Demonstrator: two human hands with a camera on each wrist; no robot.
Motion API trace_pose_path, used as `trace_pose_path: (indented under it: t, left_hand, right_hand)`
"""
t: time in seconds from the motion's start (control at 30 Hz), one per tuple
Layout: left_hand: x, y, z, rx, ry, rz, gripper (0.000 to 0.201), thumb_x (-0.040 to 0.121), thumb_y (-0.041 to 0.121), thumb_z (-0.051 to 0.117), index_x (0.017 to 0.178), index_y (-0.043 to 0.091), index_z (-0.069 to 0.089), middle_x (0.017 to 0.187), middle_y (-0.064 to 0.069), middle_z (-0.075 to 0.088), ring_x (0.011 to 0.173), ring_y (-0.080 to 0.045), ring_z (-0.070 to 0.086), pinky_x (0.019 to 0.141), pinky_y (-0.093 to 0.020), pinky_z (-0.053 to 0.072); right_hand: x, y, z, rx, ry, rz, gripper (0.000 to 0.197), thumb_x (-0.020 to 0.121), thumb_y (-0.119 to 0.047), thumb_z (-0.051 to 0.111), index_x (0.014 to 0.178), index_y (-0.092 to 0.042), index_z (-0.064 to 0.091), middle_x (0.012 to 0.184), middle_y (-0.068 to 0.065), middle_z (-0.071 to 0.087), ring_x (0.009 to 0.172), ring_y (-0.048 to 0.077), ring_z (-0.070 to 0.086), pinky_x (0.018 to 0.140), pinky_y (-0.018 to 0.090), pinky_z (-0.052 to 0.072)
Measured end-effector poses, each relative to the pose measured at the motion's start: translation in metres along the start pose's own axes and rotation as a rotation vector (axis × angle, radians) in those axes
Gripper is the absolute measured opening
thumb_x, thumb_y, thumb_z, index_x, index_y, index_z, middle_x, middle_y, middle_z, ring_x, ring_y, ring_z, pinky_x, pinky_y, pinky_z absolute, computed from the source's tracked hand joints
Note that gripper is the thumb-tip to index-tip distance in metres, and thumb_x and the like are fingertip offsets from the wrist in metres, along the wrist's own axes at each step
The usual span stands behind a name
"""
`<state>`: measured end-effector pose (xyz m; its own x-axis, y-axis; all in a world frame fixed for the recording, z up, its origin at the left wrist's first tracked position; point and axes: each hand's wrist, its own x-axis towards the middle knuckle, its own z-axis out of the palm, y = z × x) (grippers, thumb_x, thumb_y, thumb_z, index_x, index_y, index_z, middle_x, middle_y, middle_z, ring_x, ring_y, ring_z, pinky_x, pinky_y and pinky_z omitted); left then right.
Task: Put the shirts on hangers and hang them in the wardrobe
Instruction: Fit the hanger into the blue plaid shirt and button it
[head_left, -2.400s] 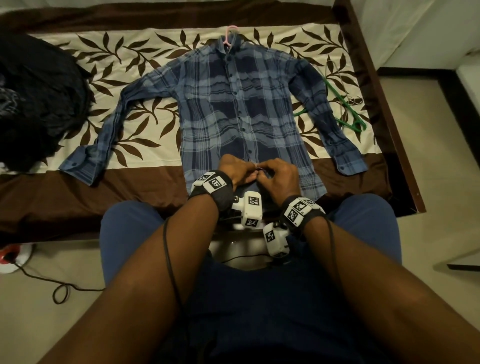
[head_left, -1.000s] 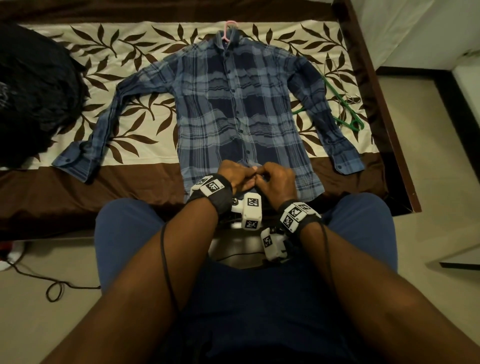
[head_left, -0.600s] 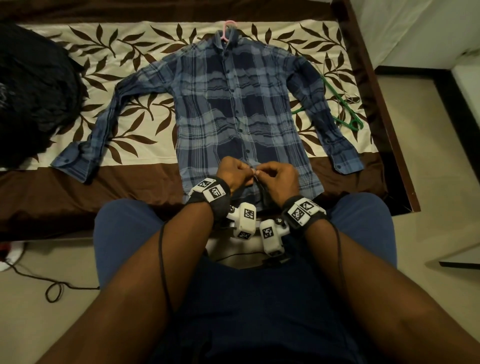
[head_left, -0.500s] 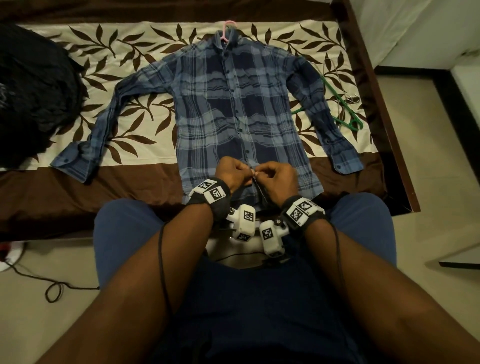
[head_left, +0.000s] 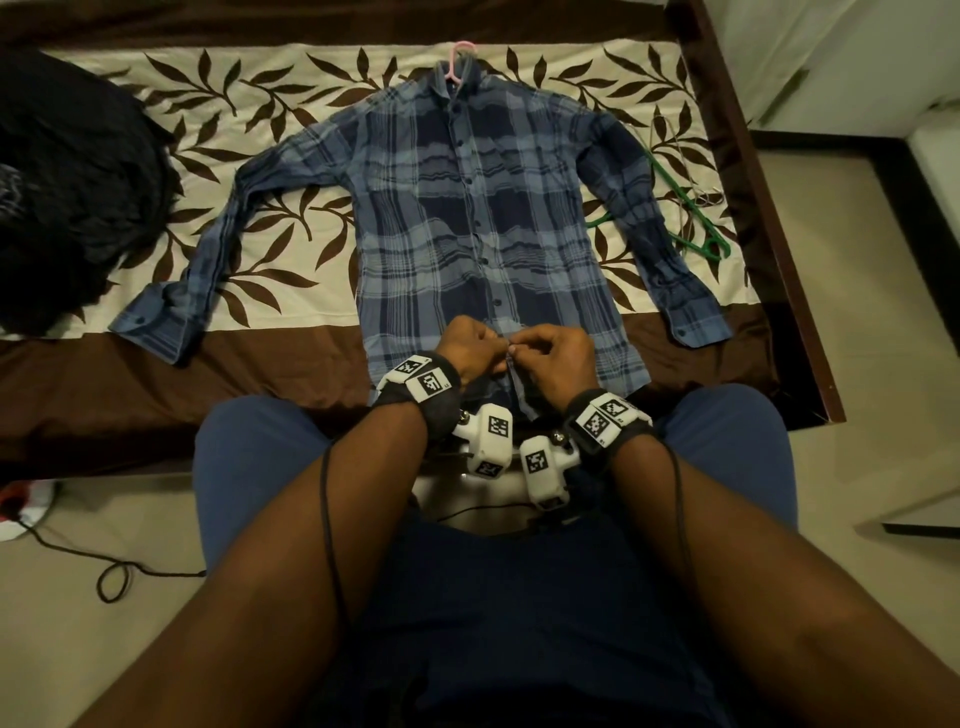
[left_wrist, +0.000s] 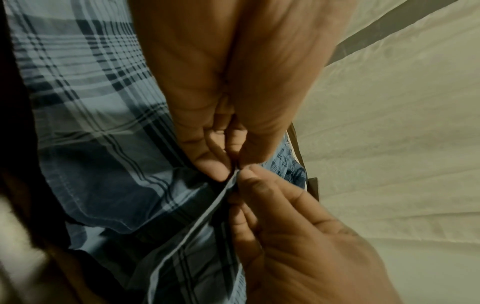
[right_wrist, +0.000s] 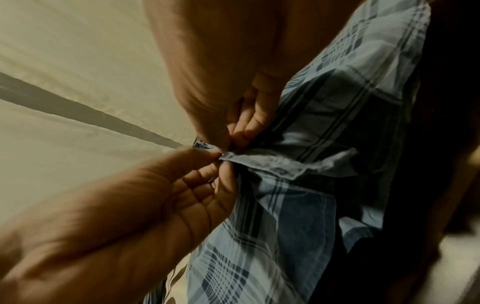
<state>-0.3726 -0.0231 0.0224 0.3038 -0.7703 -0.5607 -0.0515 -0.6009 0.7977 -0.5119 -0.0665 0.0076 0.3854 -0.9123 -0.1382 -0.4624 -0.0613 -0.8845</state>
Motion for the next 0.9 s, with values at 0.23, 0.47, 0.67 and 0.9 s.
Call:
trace_pose_path:
  t: [0.23,0.47,0.67,0.9]
  left_hand:
    - [-0.001,-0.0033,0.0032,-0.104,0.145,0.027,0.026,0.078,-0.006,0.074,0.058,0.003,0.06,0.063,-0.016,0.062,0.055,-0.022,0.061,0.068,-0.04,0.059]
    - [-0.0015,-0.0031,0.0031,-0.149,0.175,0.036,0.027,0.076,-0.007,0.077,0.061,0.006,0.058,0.061,-0.014,0.061,0.054,-0.021,0.062,0.062,-0.035,0.059]
    - [0.0,-0.0046,0.0017,-0.196,0.154,0.071,0.027,0.074,-0.009,0.077,0.062,0.006,0.059,0.053,-0.009,0.06,0.043,-0.014,0.058,0.047,-0.024,0.054]
    - [0.0005,-0.0058,0.0018,-0.207,0.114,0.095,0.037,0.078,-0.015,0.071,0.084,0.013,0.047,0.064,-0.01,0.053,0.05,-0.017,0.055,0.053,-0.031,0.053]
  right_hand:
    - [0.0028,-0.001,-0.001,0.026,-0.057,-0.014,0.011,0.081,0.001,0.073,0.091,-0.005,0.076,0.08,0.012,0.074,0.068,0.019,0.067,0.066,0.026,0.058]
    - [0.0028,0.003,-0.0016,0.052,-0.072,-0.013,0.012,0.083,-0.003,0.074,0.095,-0.003,0.077,0.085,0.008,0.076,0.073,0.008,0.07,0.071,0.019,0.057]
    - [0.0048,0.0012,-0.0035,0.352,-0.112,0.266,0.007,0.089,-0.003,0.068,0.09,-0.005,0.074,0.077,0.008,0.073,0.068,0.013,0.067,0.068,0.023,0.057]
    - [0.0037,-0.0021,-0.0088,0.653,-0.192,0.548,0.006,0.092,-0.002,0.064,0.095,-0.002,0.07,0.07,0.006,0.069,0.064,0.013,0.062,0.059,0.018,0.054]
